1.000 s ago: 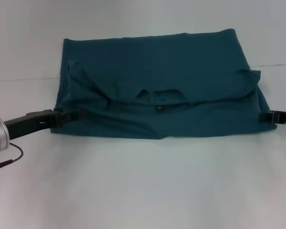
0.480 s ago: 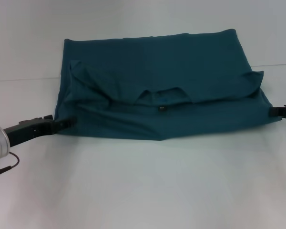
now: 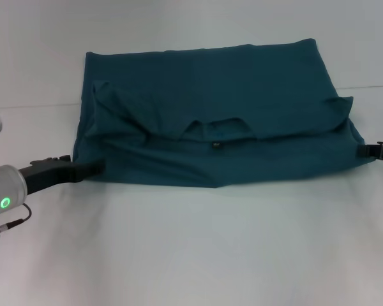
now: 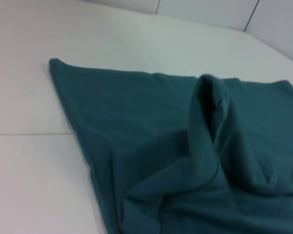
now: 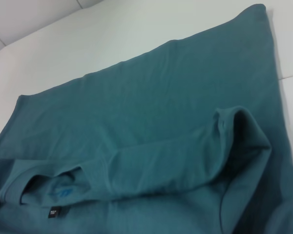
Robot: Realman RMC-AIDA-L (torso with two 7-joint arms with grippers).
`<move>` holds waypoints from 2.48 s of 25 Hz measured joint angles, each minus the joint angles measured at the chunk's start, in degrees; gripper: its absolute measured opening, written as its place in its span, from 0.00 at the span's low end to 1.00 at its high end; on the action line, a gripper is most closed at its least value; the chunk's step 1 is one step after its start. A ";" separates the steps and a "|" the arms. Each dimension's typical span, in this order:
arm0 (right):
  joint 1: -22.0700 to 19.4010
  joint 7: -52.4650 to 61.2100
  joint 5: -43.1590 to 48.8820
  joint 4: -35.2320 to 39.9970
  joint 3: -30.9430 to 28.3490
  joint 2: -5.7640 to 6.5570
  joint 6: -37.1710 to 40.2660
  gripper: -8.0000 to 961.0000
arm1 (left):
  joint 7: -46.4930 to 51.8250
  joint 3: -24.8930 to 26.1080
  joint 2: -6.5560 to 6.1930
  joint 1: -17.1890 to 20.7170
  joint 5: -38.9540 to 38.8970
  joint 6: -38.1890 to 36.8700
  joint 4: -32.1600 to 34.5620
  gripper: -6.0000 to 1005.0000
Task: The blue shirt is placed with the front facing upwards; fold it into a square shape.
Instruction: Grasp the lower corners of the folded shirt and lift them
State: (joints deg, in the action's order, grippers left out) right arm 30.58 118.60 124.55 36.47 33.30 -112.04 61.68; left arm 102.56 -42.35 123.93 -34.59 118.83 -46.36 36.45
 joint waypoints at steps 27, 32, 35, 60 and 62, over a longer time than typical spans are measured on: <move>0.06 -0.28 -0.20 0.00 0.01 -0.06 -0.87 0.03 | 0.19 -5.42 -0.01 0.02 0.48 1.28 0.72 0.89; 0.08 -0.30 -0.20 0.00 0.01 -0.15 -0.98 0.03 | 0.33 -5.12 -0.09 0.12 1.55 1.58 0.89 0.88; 0.15 -0.36 -0.20 0.00 0.01 -0.17 -1.02 0.03 | 0.28 -5.23 -0.09 0.14 1.57 2.18 0.82 0.87; 0.11 -0.48 -0.19 -0.06 0.01 -0.44 -1.05 0.03 | 2.20 -5.61 0.00 -0.42 4.78 4.85 0.84 0.41; 0.16 -0.48 -0.19 -0.06 0.01 -0.45 -1.04 0.03 | 2.26 -5.62 0.00 -0.57 5.47 4.96 0.71 0.33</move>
State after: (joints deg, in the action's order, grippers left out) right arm 30.73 118.12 124.36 36.41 33.31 -112.49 60.65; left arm 104.82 -47.97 123.93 -35.16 124.30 -41.41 37.15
